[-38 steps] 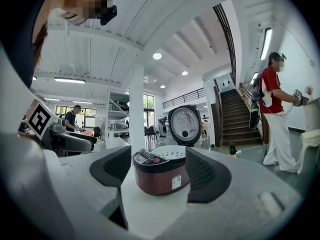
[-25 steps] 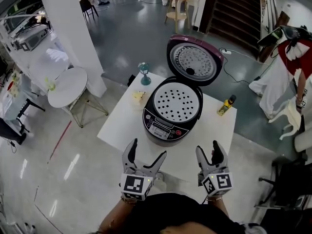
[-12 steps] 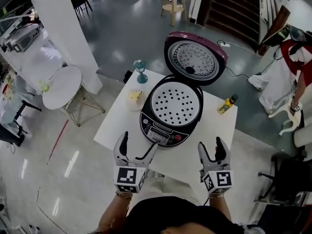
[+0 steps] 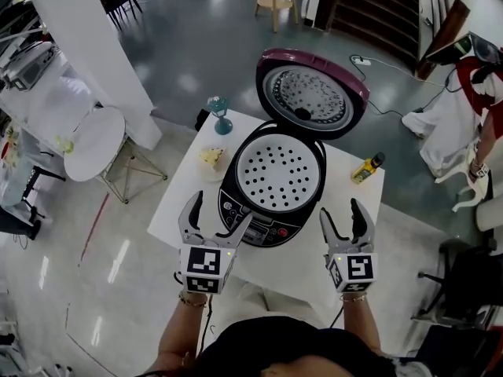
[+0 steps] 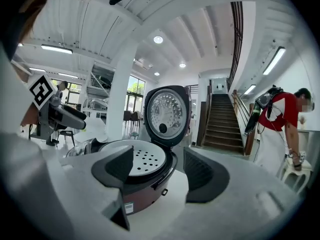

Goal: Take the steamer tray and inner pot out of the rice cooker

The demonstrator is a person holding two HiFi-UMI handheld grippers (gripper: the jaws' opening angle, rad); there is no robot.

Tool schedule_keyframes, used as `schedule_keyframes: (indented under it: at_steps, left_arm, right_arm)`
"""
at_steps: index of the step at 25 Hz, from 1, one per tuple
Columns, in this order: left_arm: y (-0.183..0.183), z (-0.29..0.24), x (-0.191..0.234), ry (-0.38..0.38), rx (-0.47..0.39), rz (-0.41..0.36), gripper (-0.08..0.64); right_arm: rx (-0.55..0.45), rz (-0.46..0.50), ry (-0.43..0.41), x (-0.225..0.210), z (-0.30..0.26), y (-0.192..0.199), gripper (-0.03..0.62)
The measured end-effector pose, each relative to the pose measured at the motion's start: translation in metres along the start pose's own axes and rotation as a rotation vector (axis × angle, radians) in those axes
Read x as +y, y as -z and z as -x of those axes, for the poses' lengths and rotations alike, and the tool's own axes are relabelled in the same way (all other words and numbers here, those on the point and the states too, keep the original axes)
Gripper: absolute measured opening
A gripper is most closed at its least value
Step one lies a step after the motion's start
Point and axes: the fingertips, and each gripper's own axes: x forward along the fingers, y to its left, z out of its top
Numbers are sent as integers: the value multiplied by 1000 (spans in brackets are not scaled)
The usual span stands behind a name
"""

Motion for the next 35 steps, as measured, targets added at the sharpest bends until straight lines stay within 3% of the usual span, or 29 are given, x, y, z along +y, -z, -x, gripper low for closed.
schedule_keyframes:
  at_steps: [5,12,17,19,25,28,31,35]
  left_arm:
    - [-2,-31,-5,62,50,-46,448]
    - [-3,-71,0,89,111,-76,448]
    - [24,-97,3,121,341,-308,448]
    - [31,-104,0,163,397,-341,448]
    - [30,-131,3,199,437,-325,448]
    - [35,-143,2,236,488,-314,448]
    - [38,-156,8,218,518,-332,448]
    - [42,-167,15,211,570,-309,446]
  right_arm:
    - [26,-11,-17,-8,-25,3,310]
    - [98,-39,-38,-17,-62,15,328]
    - [173,-40,-50,-21,-88,29,343]
    - [209,-32,-63,-20,-97,33,355]
    - [344,66,-73,-20,-123,42,368]
    - [385,195,-42,-24,-136,41,368]
    - [433,347,-12,-29,-147,44,368]
    - [507,396,-44,-21,-160,53,368]
